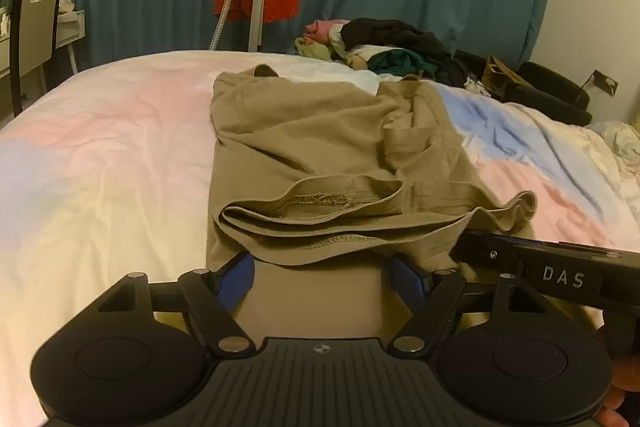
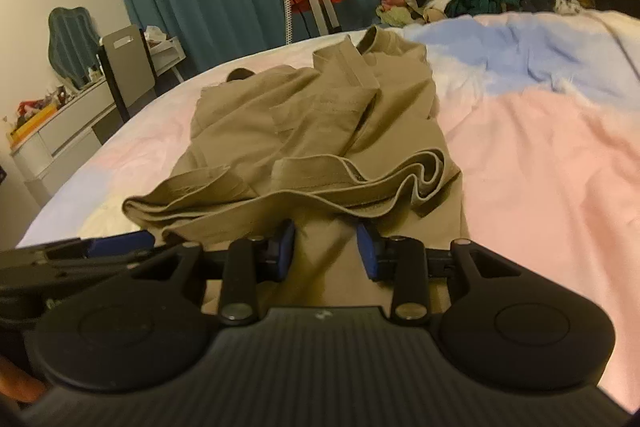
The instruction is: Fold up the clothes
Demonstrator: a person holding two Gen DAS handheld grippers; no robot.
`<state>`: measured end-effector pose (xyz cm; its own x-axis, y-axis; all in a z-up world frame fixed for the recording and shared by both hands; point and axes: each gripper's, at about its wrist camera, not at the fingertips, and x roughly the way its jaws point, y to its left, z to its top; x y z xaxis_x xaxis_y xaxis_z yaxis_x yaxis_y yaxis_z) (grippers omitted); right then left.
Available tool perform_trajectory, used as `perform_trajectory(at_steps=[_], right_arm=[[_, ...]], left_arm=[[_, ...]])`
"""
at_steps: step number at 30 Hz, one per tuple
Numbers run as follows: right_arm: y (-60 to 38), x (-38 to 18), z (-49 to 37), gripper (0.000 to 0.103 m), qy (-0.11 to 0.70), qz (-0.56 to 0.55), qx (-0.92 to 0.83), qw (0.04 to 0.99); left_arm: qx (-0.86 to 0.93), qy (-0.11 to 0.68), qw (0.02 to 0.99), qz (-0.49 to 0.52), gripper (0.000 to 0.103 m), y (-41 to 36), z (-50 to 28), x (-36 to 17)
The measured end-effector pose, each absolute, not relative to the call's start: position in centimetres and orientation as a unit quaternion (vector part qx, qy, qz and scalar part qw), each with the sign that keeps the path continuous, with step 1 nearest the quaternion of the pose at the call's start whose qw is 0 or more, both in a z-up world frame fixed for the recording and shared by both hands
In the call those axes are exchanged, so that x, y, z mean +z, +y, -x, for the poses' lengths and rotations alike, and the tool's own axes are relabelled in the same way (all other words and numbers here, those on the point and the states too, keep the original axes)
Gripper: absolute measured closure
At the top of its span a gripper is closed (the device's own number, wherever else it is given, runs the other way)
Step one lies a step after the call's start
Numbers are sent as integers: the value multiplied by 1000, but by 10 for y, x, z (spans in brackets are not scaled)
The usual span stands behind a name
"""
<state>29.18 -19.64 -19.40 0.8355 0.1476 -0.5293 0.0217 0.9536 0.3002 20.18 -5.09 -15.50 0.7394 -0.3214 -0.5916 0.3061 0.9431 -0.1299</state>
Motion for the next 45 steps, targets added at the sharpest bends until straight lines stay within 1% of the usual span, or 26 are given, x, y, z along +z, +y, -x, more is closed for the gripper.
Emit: perform_trajectory(at_steps=[4,10,12,13,14,15,17,20,21,22,23,24,25,26,27,28,29,30,31,32,36,43,45], right_arm=[[-201,-174,-267,65,277,-163,25,947],[-200,-145,-212,63,280,-180,37,942],[-201,-140,-195,45,288,-208,48,934],[-202,-138,-188,29,288,-227,52,929],[-204,-138,-180,19,287,-251,58,923],[-206,-138,-172,18,286,-279,65,914],[-211,-146,-160,19,293,-339,73,891],[-216,-175,-154,18,325,-448,73,830],[-218,-185,-152,18,334,-483,73,806],[-220,-195,-152,19,343,-511,67,785],[-221,-207,-155,20,354,-530,54,769],[-224,-218,-158,22,360,-544,33,758],[-228,-226,-159,34,357,-551,9,754],[-232,-233,-161,43,348,-559,-8,752],[-237,-238,-162,48,338,-568,-24,750],[-241,-241,-165,62,329,-573,-37,750],[-244,-241,-168,76,325,-568,-49,755],[-246,-241,-170,83,322,-564,-56,759],[-246,-241,-171,89,320,-560,-58,762],[-246,-240,-173,91,319,-555,-60,766],[-242,-217,-160,93,286,-555,-37,780],[-232,-137,-98,95,213,-538,32,815],[-228,-121,-73,95,203,-525,38,826]], left_arm=[[-168,321,931,35,27,-43,-185,-141],[-176,375,898,149,25,-15,-135,-121],[-178,391,882,193,23,-7,-122,-119],[-179,400,871,222,23,-2,-116,-121],[-180,408,859,250,23,3,-110,-124],[-182,417,846,280,23,8,-105,-129],[-184,435,811,346,23,16,-97,-145],[-178,466,758,419,25,22,-96,-173],[-172,479,743,434,29,21,-99,-183],[-162,488,731,448,36,21,-103,-193],[-147,487,727,460,40,22,-107,-200],[-132,487,723,473,49,23,-111,-208],[-118,483,721,483,62,25,-115,-213],[-107,472,725,491,67,28,-117,-213],[-96,460,730,495,79,30,-119,-212],[-91,451,739,493,87,33,-120,-209],[-90,444,744,492,91,34,-121,-208],[-89,437,748,491,95,36,-122,-206],[-89,431,753,489,96,37,-121,-203],[-92,425,758,486,96,36,-119,-199],[-123,372,783,482,98,35,-103,-167],[-166,321,799,481,98,49,-23,-108],[-178,306,803,480,98,52,0,-91]])
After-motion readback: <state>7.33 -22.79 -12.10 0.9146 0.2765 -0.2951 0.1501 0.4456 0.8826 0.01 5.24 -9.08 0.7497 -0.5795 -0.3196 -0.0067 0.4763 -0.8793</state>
